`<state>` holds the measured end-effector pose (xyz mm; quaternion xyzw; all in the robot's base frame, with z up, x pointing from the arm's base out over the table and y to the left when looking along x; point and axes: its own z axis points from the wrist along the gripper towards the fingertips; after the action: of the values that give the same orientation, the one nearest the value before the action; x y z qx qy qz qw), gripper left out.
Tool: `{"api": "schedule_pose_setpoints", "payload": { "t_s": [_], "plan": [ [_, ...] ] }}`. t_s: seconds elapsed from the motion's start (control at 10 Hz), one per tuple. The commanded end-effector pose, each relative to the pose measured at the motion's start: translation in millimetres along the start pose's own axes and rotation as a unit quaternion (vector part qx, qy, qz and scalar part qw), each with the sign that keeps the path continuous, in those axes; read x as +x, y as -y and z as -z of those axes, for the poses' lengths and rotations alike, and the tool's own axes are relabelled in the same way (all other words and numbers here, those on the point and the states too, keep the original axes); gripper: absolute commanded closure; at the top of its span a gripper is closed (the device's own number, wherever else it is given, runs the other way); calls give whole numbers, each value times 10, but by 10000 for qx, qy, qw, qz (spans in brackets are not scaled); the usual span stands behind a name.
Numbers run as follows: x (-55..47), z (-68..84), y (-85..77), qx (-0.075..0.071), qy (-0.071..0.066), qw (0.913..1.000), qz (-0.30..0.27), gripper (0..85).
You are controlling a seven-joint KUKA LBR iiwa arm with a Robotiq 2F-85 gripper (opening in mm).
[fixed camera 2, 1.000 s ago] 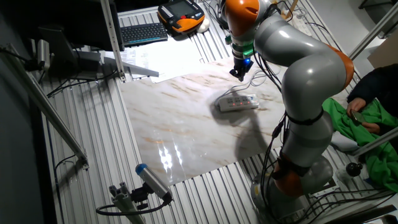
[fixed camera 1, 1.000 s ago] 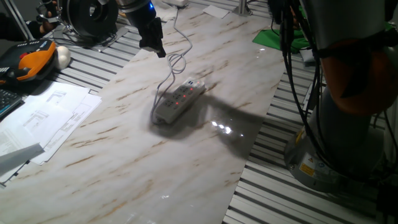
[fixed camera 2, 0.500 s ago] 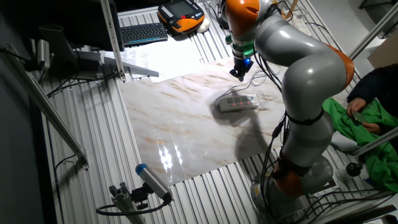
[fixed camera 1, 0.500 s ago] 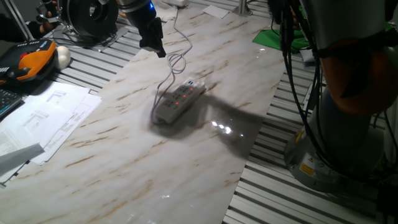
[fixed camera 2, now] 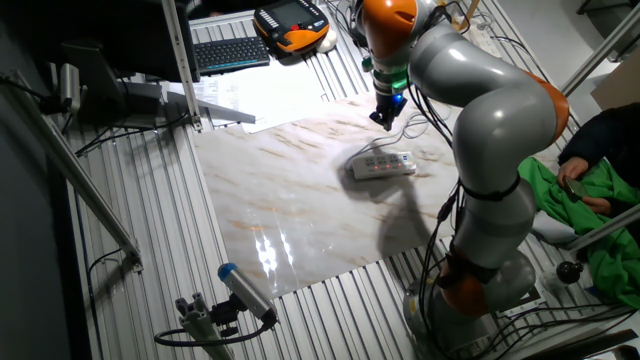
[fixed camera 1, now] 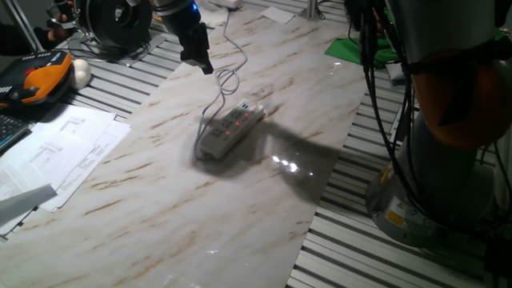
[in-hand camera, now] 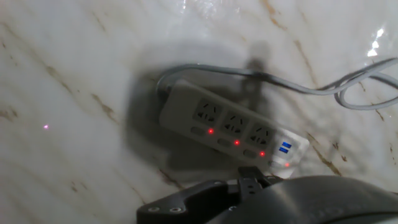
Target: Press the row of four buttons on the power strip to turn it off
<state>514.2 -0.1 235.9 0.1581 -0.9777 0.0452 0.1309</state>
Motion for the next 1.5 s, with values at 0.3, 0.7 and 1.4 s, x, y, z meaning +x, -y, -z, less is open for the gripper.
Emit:
{"api": "schedule_pose_setpoints", "payload": {
  "t_s": [0.3, 0.7, 1.4],
  "plan": [
    [-1, 1, 0, -421, 123, 9979, -484, 850],
    [-1, 1, 0, -76, 171, 9939, -1087, 850],
    [-1, 1, 0, -400, 426, 9917, -1146, 850]
  ]
}}
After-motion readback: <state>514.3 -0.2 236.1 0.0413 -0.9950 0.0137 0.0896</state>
